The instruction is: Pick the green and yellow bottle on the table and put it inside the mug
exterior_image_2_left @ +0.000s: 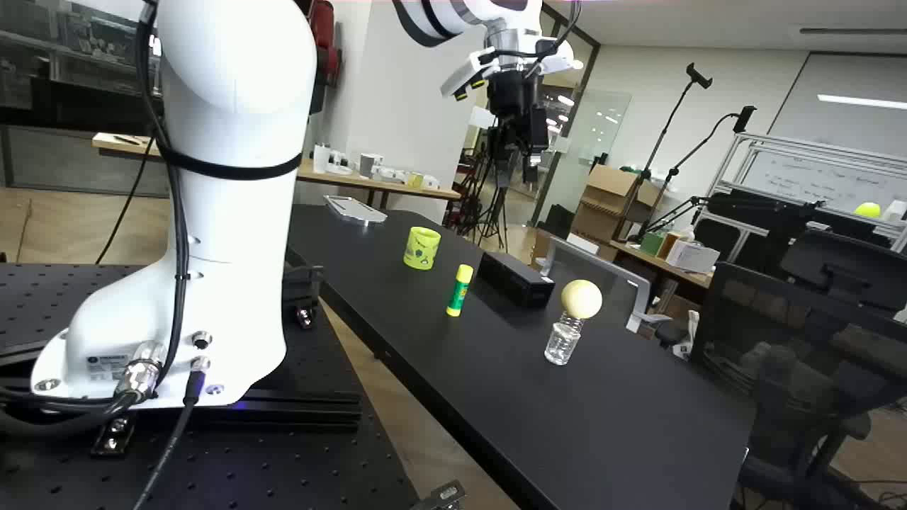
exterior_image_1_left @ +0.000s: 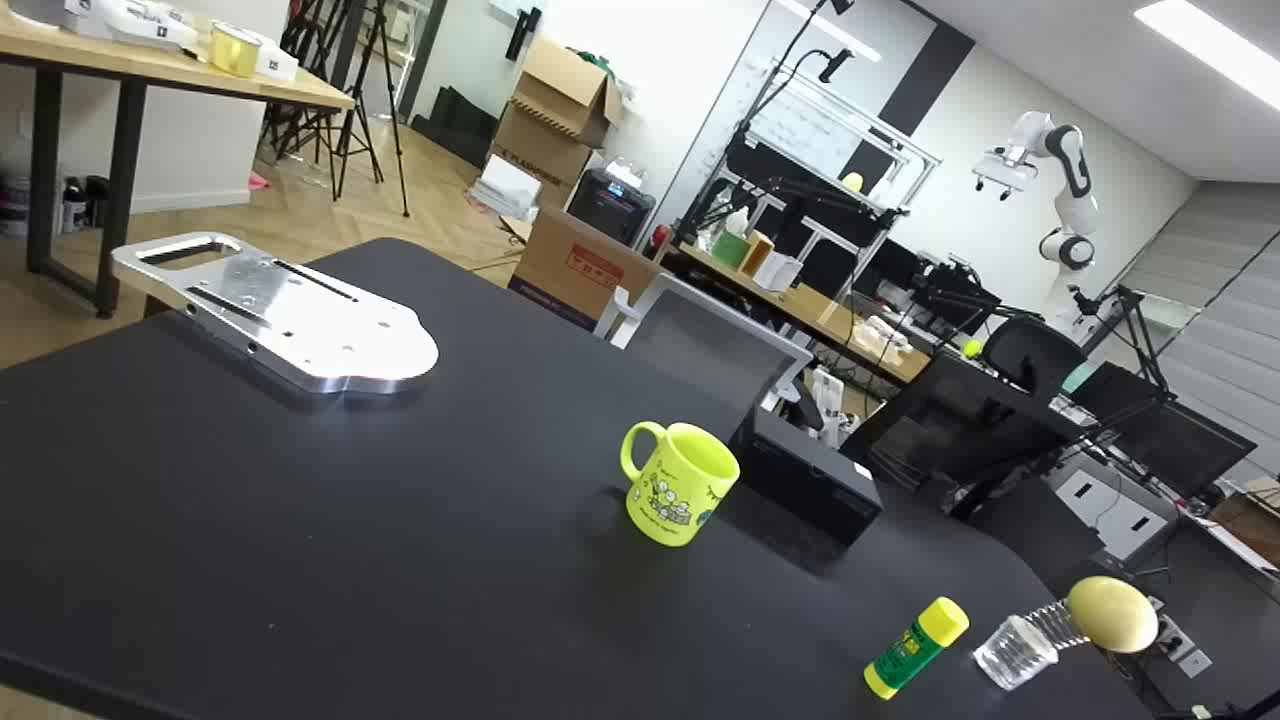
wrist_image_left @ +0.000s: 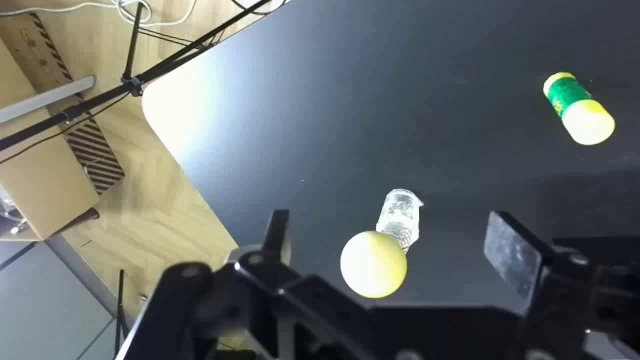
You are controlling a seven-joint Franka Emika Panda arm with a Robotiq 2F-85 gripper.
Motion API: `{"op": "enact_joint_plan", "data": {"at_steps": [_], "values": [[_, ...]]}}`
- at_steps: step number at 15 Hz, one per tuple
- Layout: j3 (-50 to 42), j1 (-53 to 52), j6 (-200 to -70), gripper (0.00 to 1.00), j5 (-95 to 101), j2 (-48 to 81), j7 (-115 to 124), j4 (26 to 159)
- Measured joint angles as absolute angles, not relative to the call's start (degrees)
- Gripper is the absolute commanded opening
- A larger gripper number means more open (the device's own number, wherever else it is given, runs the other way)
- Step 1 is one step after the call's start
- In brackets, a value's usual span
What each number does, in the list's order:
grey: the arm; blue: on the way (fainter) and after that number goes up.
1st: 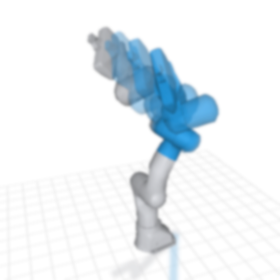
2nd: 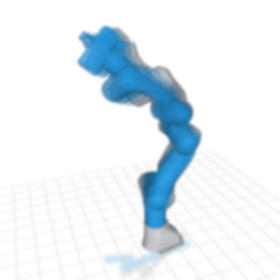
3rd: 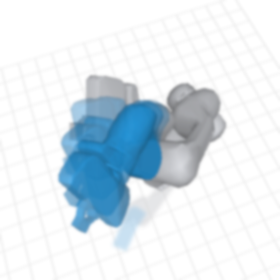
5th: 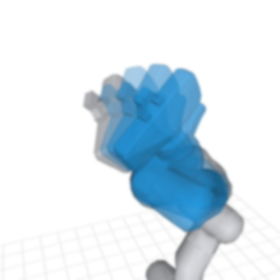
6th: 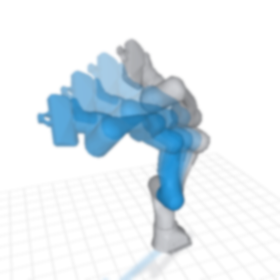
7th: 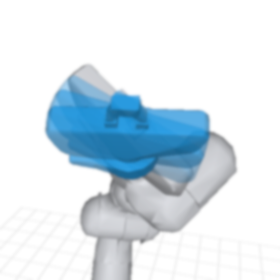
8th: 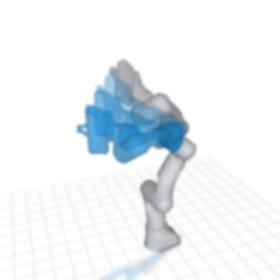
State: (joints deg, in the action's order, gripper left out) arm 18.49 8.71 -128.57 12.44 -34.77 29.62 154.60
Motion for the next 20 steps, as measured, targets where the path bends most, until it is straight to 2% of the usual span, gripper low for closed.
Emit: {"op": "enact_joint_plan", "data": {"at_steps": [13,20], "values": [[17.98,8.33,-129.37,1.0,12.16,-33.64,29.68,154.43],[18.79,7.69,-137.98,1.0,12.43,-18.53,33.97,148.58]]}}
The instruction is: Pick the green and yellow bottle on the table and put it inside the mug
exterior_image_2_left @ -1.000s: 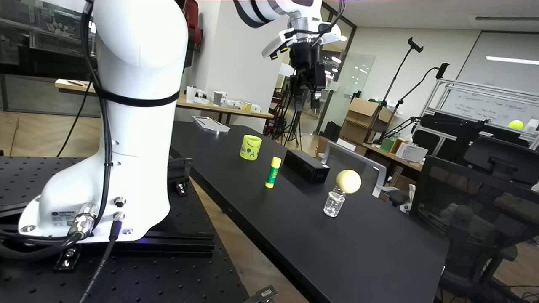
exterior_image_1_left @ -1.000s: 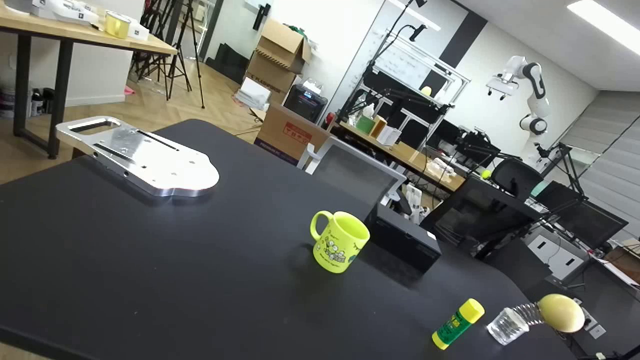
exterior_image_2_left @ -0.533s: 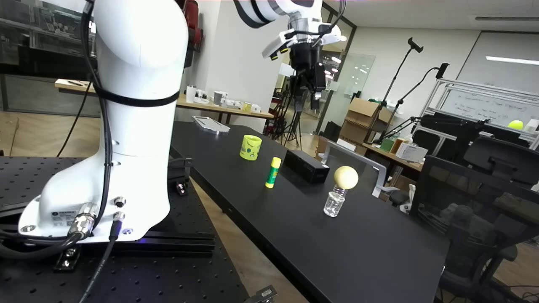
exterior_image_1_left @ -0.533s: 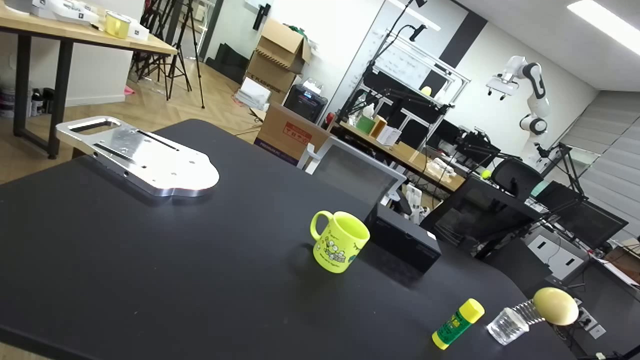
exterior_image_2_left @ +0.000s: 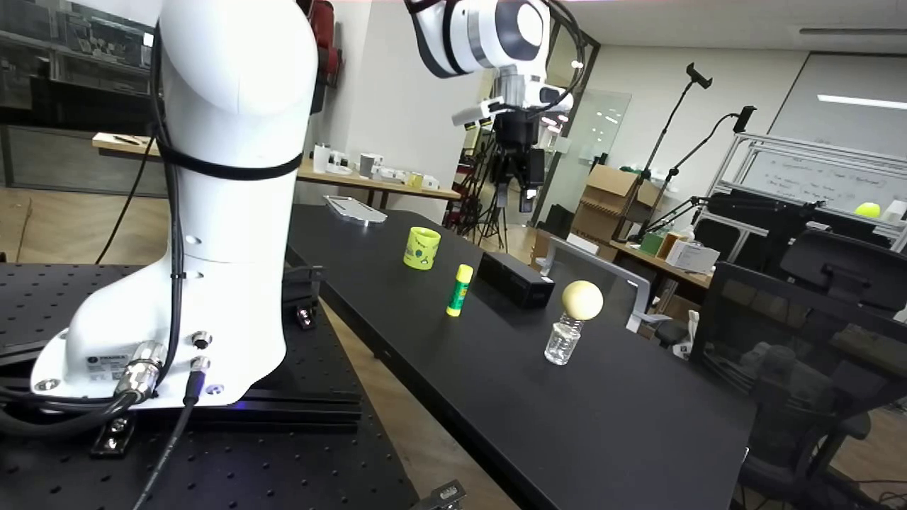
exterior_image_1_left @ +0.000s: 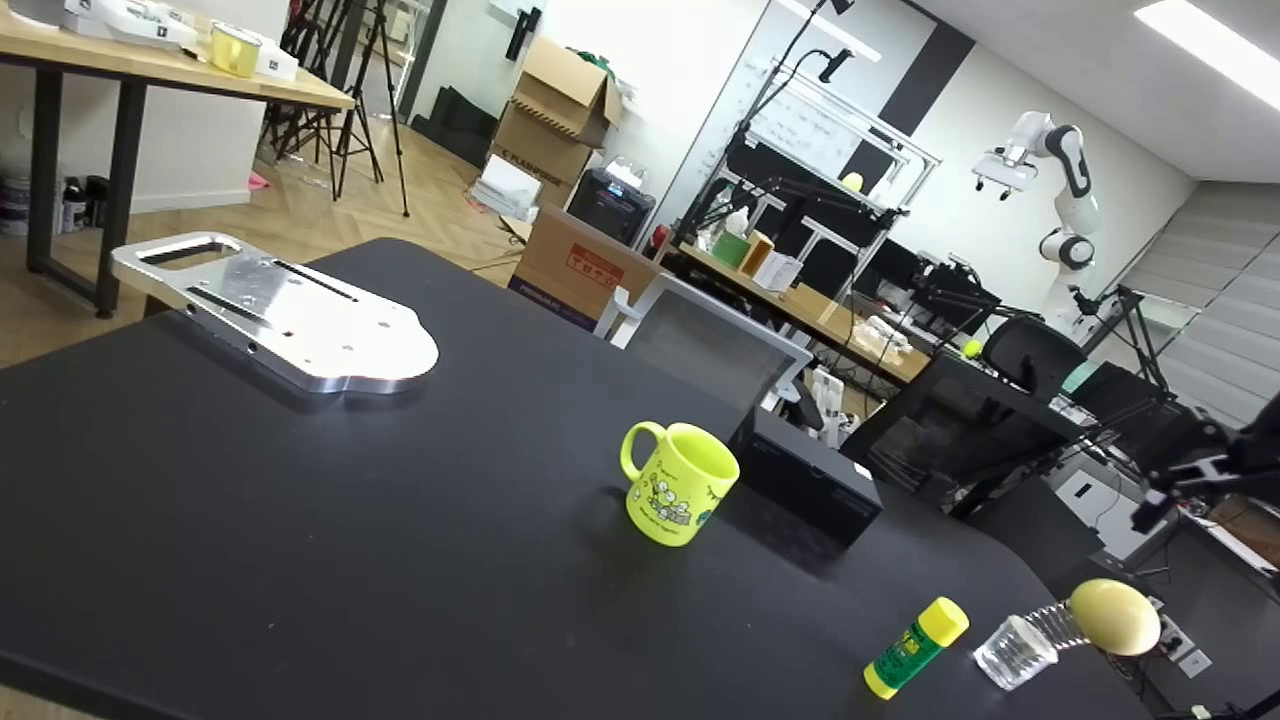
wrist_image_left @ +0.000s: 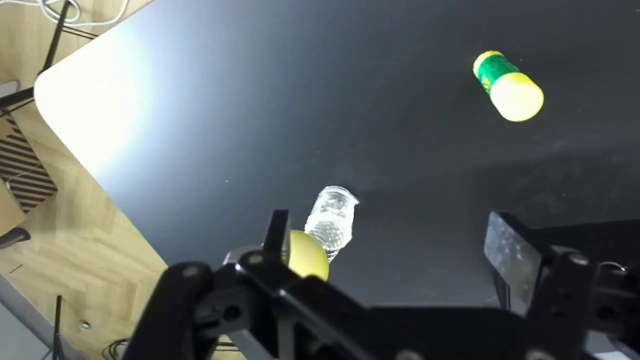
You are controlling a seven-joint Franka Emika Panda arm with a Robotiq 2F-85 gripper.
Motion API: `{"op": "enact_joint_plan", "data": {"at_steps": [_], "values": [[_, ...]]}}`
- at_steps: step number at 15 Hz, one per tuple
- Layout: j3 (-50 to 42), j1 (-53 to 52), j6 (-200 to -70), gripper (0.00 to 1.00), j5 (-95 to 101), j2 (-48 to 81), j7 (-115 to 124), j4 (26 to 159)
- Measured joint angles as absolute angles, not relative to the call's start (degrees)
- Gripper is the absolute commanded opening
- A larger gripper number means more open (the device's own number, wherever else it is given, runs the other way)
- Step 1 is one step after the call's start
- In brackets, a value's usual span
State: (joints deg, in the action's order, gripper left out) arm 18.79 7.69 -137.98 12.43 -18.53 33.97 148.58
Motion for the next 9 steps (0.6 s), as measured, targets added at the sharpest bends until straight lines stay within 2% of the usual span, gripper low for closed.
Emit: {"op": "enact_joint_plan", "data": {"at_steps": [9], "values": [[17.41,-0.93,-145.18,1.0,12.48,-1.21,48.83,141.87]]}}
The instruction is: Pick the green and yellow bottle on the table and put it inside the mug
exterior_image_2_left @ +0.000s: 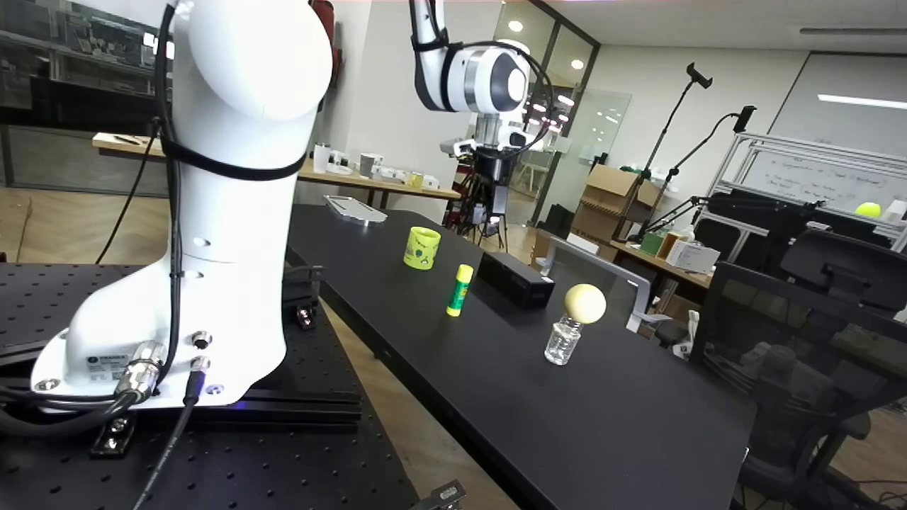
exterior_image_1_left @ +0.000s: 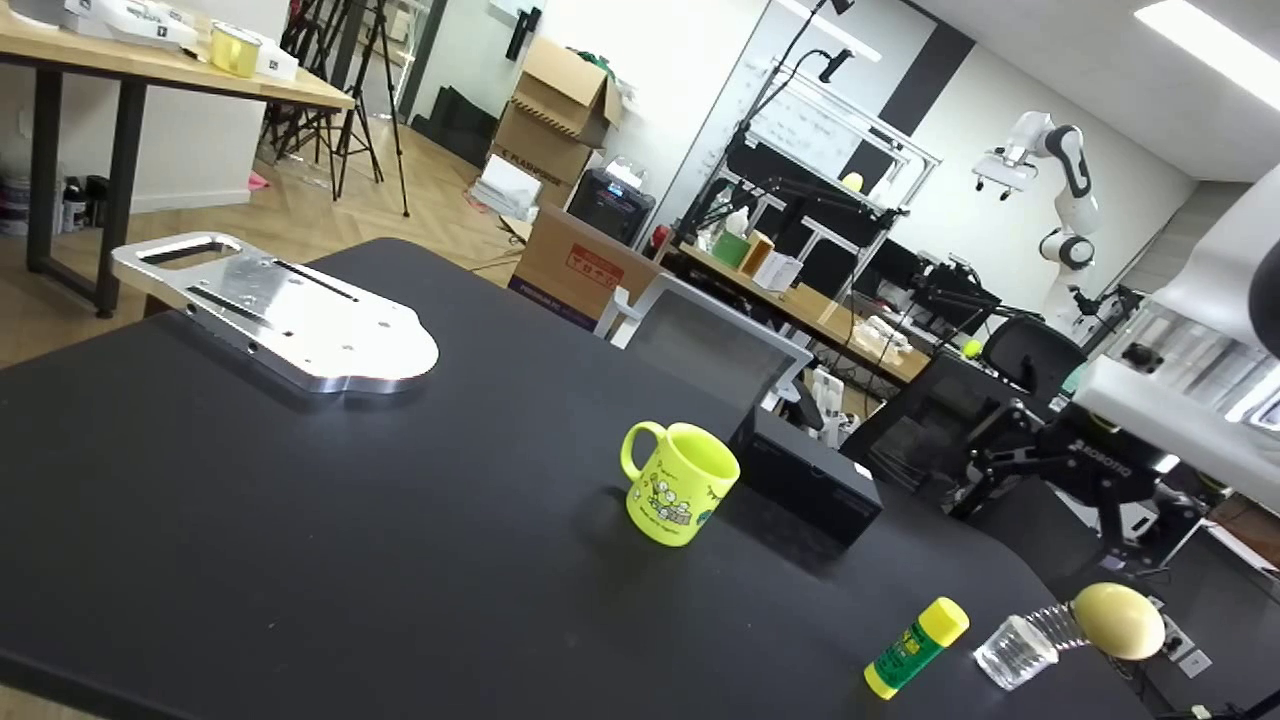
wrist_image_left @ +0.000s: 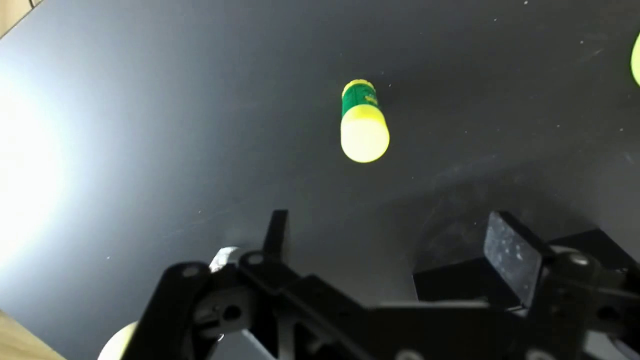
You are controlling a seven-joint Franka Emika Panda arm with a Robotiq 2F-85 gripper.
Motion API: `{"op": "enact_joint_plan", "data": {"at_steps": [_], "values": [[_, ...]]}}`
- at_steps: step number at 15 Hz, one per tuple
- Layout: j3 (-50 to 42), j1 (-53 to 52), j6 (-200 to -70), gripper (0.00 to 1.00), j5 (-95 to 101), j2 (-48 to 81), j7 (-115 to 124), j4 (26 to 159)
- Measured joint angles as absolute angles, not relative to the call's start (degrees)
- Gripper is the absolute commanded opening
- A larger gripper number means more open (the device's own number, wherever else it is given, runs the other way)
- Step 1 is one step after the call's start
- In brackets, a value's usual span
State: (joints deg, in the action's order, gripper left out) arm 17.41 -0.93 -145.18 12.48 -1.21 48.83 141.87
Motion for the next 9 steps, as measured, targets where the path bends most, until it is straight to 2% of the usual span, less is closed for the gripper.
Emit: {"op": "enact_joint_plan", "data": {"at_steps": [9], "values": [[8.68,-6.78,-150.26,1.0,14.08,9.25,54.94,142.01]]}}
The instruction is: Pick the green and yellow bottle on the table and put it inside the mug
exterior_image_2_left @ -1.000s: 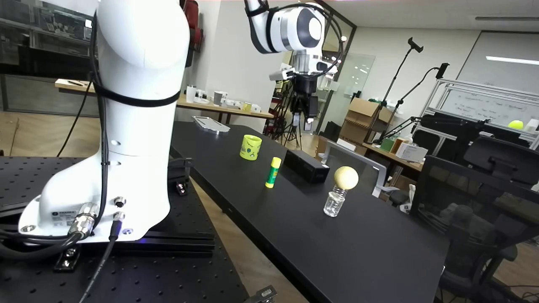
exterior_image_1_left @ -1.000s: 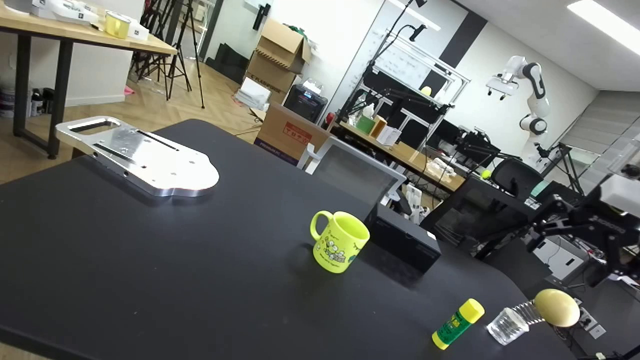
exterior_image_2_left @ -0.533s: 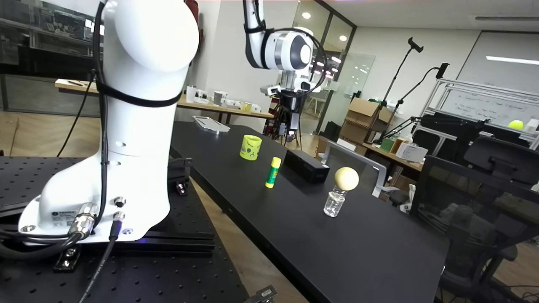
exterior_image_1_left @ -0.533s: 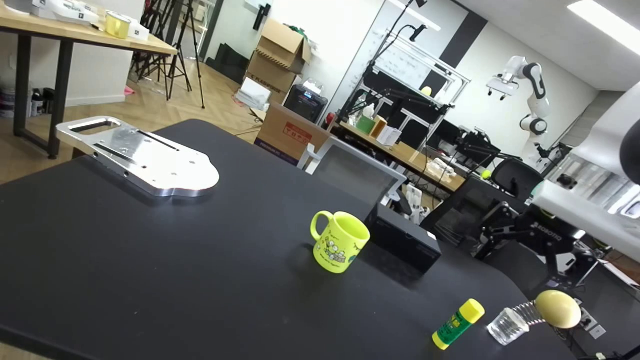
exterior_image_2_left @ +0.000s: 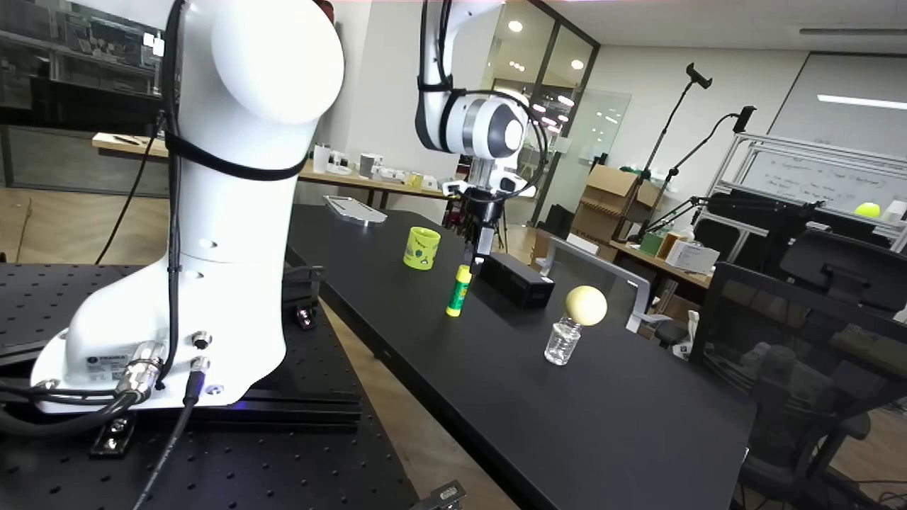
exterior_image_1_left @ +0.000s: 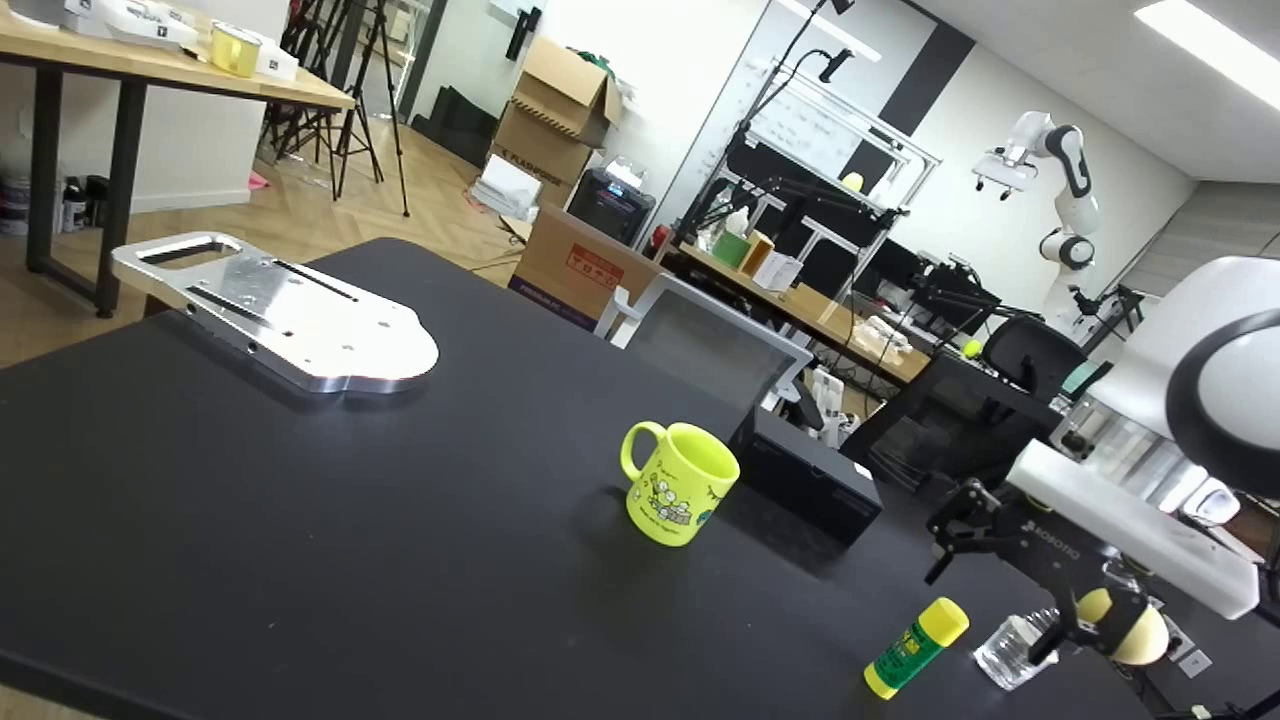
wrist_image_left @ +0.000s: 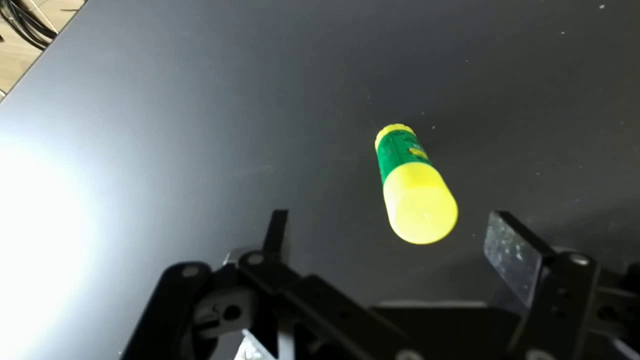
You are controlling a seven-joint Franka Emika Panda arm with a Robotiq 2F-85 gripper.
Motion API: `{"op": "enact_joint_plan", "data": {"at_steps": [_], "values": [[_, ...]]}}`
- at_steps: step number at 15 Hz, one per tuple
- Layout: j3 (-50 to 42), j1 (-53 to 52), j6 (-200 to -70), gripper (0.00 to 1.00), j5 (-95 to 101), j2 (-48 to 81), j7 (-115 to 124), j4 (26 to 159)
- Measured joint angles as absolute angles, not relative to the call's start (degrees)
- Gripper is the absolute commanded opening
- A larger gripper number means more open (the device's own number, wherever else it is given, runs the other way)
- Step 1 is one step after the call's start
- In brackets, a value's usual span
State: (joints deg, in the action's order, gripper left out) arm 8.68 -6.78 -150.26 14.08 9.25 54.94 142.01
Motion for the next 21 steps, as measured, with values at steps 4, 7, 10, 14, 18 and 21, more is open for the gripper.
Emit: {"op": "enact_joint_plan", "data": {"at_steps": [4,7,10,14,18,21], "values": [[5.4,-9.26,-152.31,0.74,13.46,13.88,55.54,141.62],[4.04,-11.0,-152.54,0.53,11.9,16.42,55.56,140.69],[3.26,-12.36,-152.55,0.31,9.73,17.91,55.56,139.78],[2.71,-13.55,-152.7,0.1,8.0,18.16,55.51,138.67],[2.33,-15.07,-150.79,0.1,9.41,16.77,55.02,136.51],[2.62,-16.09,-147.65,0.1,11.5,13.07,53.82,134.29]]}}
